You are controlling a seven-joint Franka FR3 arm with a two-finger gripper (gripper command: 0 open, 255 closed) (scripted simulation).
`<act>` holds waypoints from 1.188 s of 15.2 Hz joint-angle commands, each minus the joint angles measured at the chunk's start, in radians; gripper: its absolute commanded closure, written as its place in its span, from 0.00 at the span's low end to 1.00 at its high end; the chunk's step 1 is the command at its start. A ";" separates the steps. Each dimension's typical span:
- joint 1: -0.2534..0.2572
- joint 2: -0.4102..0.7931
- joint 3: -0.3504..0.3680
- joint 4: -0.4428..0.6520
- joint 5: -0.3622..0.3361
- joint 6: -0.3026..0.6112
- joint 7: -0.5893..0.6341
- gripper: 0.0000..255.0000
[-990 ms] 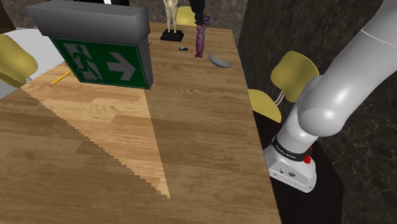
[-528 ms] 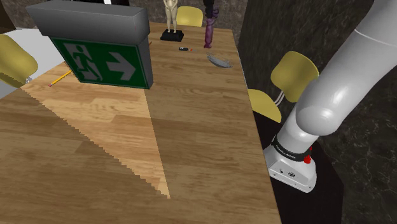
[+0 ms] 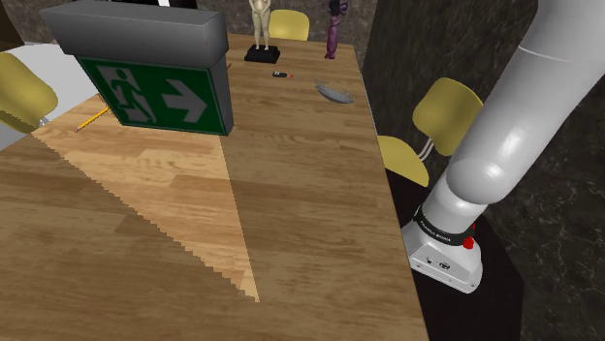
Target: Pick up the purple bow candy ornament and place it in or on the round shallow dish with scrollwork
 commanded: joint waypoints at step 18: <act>-0.058 0.039 -0.049 -0.127 -0.004 0.178 -0.089 1.00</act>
